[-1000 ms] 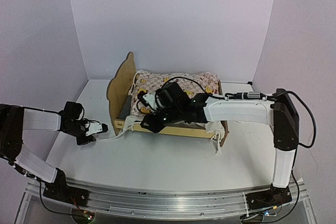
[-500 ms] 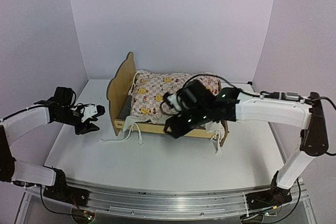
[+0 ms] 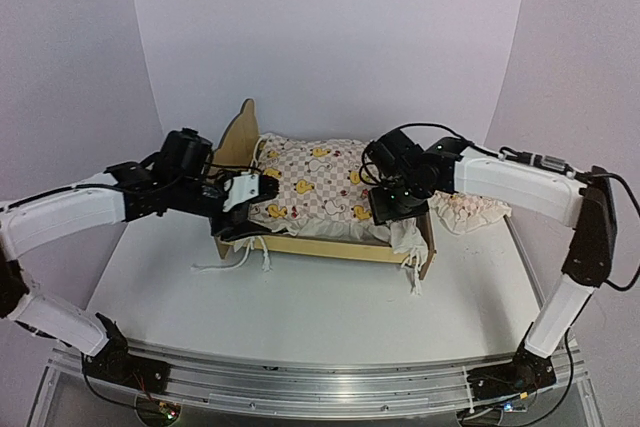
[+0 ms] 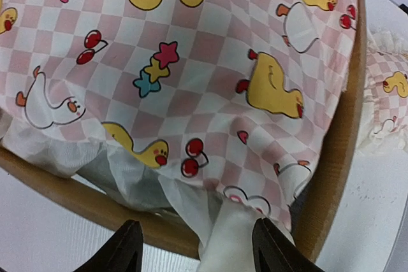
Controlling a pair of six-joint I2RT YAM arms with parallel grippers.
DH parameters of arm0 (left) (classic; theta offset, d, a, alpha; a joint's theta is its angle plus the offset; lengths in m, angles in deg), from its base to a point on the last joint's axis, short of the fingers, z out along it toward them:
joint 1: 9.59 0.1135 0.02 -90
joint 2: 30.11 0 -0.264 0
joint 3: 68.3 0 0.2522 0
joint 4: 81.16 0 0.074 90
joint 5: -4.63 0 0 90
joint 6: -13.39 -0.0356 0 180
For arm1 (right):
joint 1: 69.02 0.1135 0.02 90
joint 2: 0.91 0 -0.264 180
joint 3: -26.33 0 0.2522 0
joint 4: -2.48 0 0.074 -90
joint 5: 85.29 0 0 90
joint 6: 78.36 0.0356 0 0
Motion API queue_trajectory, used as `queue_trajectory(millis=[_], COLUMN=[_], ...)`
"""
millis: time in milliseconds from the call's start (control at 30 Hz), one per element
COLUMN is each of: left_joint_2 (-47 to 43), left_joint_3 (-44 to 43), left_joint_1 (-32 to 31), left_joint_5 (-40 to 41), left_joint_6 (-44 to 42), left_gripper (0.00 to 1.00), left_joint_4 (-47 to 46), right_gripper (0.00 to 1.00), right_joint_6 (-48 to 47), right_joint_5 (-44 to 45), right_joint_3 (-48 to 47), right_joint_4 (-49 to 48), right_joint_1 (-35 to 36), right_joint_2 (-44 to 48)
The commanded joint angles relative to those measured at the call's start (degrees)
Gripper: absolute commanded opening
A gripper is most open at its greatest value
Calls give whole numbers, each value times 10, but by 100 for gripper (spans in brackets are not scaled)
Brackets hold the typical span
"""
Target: Set up the pet bed
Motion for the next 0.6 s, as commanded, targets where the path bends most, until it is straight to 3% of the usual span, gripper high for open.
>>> queue_trajectory(millis=[0,267,433,533,567], left_joint_2=[90,149,160,165,163], left_joint_3=[-33,-49,-33,-31,-35], left_joint_1=[1,1,2,11,16], left_joint_5=[99,106,145,150,149], left_joint_6=[-70,-99,-114,-124,-120], left_gripper=[69,58,33,7,3], left_joint_4=[-41,-36,-67,-46,-34], right_gripper=[54,51,18,4,1], right_joint_6=[-23,-32,-37,-45,-50], right_joint_5=[-35,-34,-18,-24,-30], right_joint_3=[-60,-49,-46,-48,-47], right_joint_4=[14,19,20,22,23], right_joint_1=[-7,-23,-34,-39,-40], right_joint_2=[-70,-111,-125,-116,-108])
